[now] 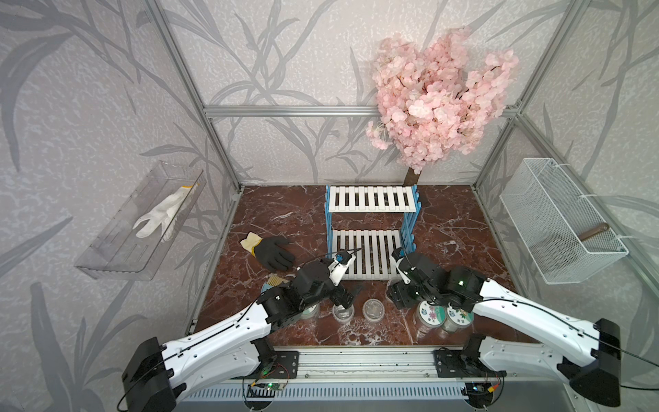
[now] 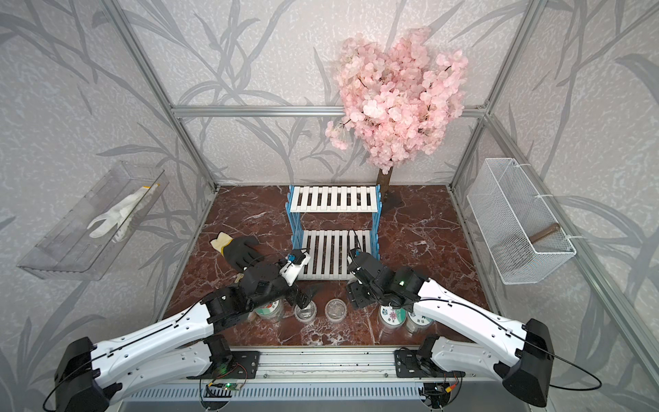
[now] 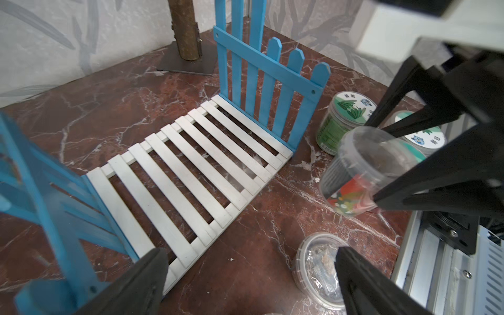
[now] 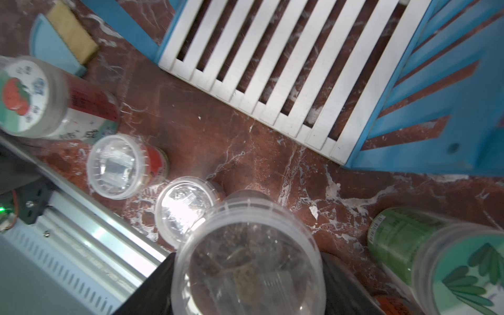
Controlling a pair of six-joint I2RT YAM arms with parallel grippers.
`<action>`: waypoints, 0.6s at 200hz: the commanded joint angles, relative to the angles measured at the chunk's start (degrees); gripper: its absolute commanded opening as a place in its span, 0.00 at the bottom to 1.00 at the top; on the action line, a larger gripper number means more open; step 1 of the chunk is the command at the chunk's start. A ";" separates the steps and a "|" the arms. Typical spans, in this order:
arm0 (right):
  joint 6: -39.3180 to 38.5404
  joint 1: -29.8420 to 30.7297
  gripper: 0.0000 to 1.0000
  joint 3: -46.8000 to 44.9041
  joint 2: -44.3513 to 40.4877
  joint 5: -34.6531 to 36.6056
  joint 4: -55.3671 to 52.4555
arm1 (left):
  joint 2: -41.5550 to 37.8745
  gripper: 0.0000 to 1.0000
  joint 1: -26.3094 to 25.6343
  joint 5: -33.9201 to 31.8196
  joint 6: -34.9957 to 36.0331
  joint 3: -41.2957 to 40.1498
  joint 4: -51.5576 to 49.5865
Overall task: Place the seed container on the shelf
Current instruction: Pick up the seed jar at the center of the board, then place the seed jar on the shelf.
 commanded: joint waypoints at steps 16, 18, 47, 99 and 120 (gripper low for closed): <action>-3.14 -0.22 0.74 10.05 -0.13 -0.31 -6.90 | -2.89 1.00 6.08 0.07 -5.29 0.03 2.02; -3.33 -0.22 0.74 10.59 -0.01 -0.28 -6.99 | -2.95 1.00 6.53 0.56 -5.58 0.10 2.13; -5.72 -0.21 0.74 18.20 2.36 0.58 -8.03 | -3.35 1.00 11.16 5.20 -7.37 2.17 1.55; -10.19 -1.05 0.74 32.37 11.15 2.02 -6.72 | -3.75 1.00 15.78 8.55 -7.72 5.87 1.45; -12.12 -2.97 0.74 38.62 15.32 1.74 -6.48 | -4.44 1.00 17.72 7.89 -8.12 7.35 1.06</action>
